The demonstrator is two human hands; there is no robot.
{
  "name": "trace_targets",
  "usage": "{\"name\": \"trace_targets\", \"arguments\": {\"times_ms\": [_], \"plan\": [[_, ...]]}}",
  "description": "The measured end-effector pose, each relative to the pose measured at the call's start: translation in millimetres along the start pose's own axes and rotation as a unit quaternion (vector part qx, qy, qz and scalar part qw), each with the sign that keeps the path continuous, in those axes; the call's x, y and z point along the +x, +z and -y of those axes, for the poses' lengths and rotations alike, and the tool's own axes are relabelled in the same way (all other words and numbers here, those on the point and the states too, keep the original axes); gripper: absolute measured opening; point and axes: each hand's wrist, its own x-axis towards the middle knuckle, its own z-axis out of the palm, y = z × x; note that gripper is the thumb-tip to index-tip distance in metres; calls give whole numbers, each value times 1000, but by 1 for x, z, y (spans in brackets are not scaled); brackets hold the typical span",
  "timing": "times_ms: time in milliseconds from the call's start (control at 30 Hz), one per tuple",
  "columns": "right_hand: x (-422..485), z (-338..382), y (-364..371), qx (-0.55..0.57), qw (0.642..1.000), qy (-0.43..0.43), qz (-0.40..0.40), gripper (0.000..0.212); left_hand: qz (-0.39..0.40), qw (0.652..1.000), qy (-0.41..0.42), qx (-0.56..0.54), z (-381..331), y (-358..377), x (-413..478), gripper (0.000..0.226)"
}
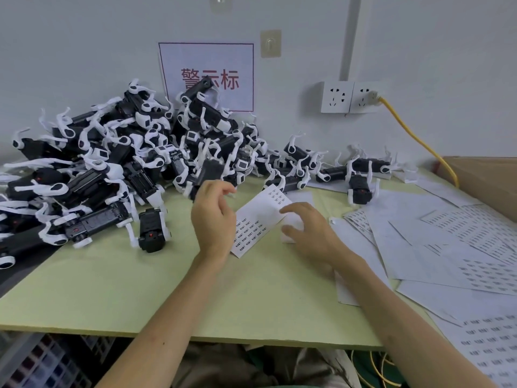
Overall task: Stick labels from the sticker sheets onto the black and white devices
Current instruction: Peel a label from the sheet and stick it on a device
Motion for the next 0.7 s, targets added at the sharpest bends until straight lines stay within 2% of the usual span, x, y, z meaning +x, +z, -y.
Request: {"name": "trace_targets", "arguments": {"times_ms": [67,133,300,433,567,700], "plan": [[0,5,-5,138,990,26,-17,30,40,996,73,-6,-5,4,-5,37],[-1,11,-8,230,971,58,1,27,67,991,118,-18,-10,9,-12,33],[-3,18,-7,310,945,103,32,31,131,976,166,-58,-16,18,-26,28],[-3,20,-16,432,896,95,-20,33,132,982,112,-75,-18,18,-27,24],[-5,18,-15,385,920,66,-39,29,144,984,57,-90,-19,17,-26,23],[-7,21,-14,369,927,34,-51,35,157,978,-26,-132,-24,16,-23,27]]}}
